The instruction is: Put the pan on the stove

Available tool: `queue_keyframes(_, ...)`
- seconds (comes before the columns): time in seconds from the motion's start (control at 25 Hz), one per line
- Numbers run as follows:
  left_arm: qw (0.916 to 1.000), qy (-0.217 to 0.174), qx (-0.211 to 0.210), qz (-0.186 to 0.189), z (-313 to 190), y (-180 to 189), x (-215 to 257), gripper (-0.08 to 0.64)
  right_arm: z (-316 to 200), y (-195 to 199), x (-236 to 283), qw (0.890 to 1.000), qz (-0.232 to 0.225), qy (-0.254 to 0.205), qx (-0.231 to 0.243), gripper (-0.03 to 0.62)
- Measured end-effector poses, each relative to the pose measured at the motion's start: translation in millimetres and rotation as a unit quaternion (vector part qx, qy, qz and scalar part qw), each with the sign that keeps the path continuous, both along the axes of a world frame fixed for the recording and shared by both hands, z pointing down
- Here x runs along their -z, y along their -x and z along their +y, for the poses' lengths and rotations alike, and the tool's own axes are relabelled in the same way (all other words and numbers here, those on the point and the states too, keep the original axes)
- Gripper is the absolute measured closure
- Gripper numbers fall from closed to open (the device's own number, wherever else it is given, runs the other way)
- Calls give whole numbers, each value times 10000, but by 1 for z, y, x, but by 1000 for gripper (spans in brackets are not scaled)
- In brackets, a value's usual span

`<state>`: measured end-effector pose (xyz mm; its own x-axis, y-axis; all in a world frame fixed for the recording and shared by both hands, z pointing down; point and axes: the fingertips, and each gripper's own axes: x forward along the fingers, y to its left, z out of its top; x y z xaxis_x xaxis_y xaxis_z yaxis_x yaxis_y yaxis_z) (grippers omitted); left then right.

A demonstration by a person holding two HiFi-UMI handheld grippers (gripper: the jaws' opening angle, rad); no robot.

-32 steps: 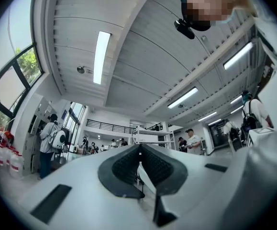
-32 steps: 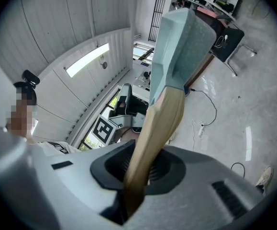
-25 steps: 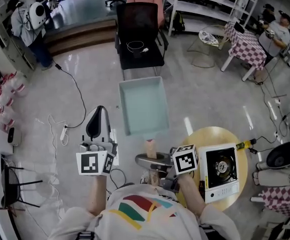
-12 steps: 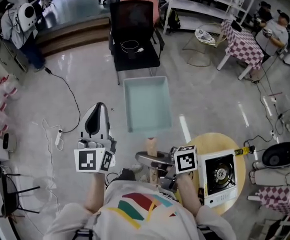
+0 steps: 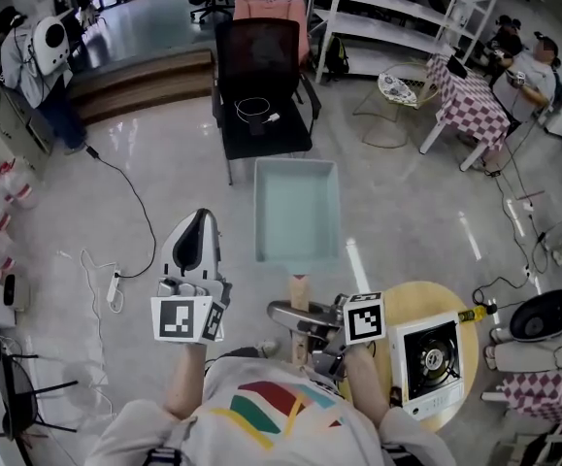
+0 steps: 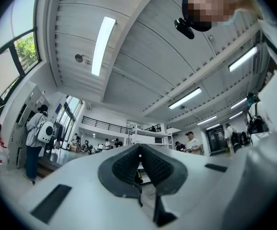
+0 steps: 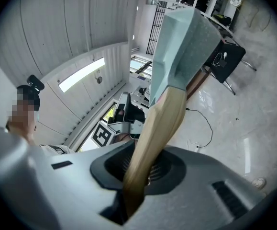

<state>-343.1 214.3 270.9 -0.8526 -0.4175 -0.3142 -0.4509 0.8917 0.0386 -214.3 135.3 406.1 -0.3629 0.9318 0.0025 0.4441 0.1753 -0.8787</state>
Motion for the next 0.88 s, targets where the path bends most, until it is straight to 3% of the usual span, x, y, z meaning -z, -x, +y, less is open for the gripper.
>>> queue_keyframes(0.24,9994,-59,-355,16,-12,23,1,546,5,15,1,9998,18,-68,-179,549)
queue_keyframes(0.48,9907,-6,-1364,7,-73,44,-9,546,-18,24,-6,9958,-8,-194,-892,546)
queue_keyframes(0.68,9717,-153,-2354,106,-135,60,-11,546,-48,31,-6,9815,42,-70,-1915,537)
queue_keyframes(0.88,9373,-86,-3476,224,-216,49,-22,546,-89,22,-5,9506,93,181,-3098,538)
